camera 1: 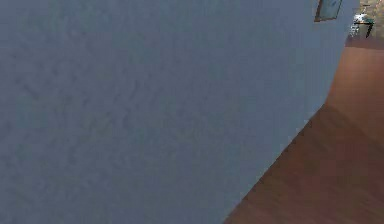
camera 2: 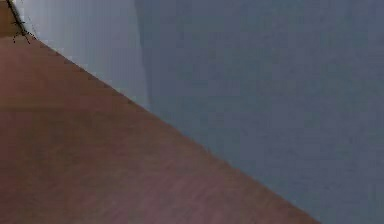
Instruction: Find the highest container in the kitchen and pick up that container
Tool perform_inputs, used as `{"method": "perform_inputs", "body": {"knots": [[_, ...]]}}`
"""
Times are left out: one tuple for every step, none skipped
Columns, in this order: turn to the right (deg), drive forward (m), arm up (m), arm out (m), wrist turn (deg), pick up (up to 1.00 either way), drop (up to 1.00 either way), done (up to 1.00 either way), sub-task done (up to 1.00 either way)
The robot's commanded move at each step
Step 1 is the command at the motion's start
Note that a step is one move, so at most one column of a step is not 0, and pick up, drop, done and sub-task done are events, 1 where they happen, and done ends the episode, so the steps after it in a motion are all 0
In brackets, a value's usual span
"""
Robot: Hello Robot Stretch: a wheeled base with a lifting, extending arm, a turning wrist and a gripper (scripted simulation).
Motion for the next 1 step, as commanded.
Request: {"method": "perform_inputs", "body": {"knots": [[42.0,0.0,0.0,0.0,0.0,0.0,0.0,0.0,0.0]]}}
